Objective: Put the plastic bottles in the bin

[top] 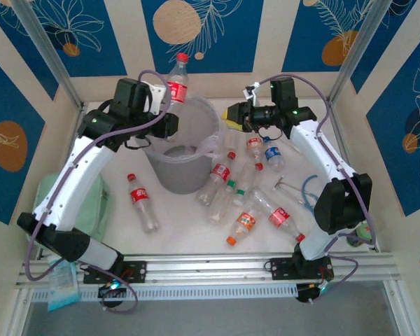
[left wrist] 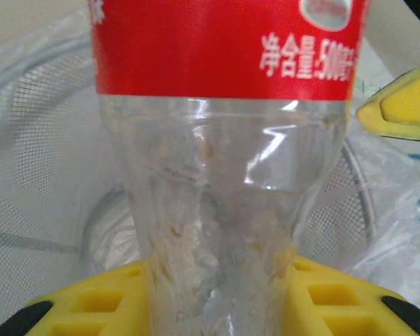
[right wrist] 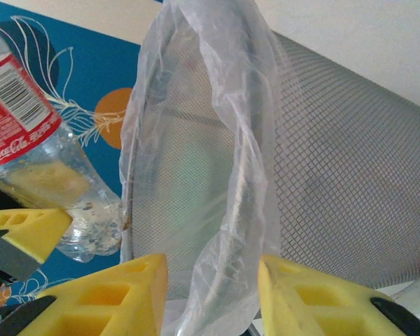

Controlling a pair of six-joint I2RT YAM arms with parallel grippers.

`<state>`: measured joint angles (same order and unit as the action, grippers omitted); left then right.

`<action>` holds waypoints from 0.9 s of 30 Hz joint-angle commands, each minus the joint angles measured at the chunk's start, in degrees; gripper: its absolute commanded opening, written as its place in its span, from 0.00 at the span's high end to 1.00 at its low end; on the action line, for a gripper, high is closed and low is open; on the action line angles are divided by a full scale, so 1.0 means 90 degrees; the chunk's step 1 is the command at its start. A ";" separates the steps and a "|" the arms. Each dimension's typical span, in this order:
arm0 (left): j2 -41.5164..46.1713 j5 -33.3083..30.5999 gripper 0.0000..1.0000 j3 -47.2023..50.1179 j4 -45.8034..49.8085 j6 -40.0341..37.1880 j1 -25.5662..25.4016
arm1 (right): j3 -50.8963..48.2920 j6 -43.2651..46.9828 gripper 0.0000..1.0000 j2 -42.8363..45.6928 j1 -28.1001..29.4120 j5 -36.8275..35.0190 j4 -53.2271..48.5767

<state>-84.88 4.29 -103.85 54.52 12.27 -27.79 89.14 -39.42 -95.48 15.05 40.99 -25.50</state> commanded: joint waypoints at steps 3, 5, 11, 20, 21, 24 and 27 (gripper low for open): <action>-0.0050 0.0242 1.00 0.0294 0.0006 -0.0637 -0.0018 | 0.0138 0.0189 0.61 -0.0186 0.0192 0.0128 -0.0019; -0.0025 0.0116 1.00 0.0537 -0.0117 -0.0706 -0.0017 | 0.0148 0.0235 0.62 -0.0211 0.0212 0.0038 -0.0023; -0.0002 0.0196 1.00 0.1247 -0.0459 -0.0731 -0.0012 | 0.0159 0.0287 0.62 -0.0325 0.0243 -0.0009 -0.0025; -0.0088 0.0250 0.59 0.1829 -0.0958 -0.0597 0.0061 | 0.0224 0.0355 0.64 -0.0403 0.0237 -0.0160 -0.0066; -0.0088 0.0156 0.54 0.1865 -0.1002 -0.0506 0.0071 | 0.0231 0.0377 0.64 -0.0404 0.0232 -0.0177 -0.0093; -0.0061 0.0175 0.38 0.1958 -0.1160 -0.0363 0.0137 | 0.0223 0.0423 0.65 -0.0441 0.0232 -0.0190 -0.0141; -0.0089 0.0357 0.26 0.1951 -0.1246 -0.0300 0.0168 | 0.0181 0.0424 0.65 -0.0474 0.0213 -0.0191 -0.0148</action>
<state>-85.36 5.56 -86.50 45.65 8.75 -26.89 89.27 -36.84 -98.39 16.91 39.20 -25.28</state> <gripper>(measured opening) 0.729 0.353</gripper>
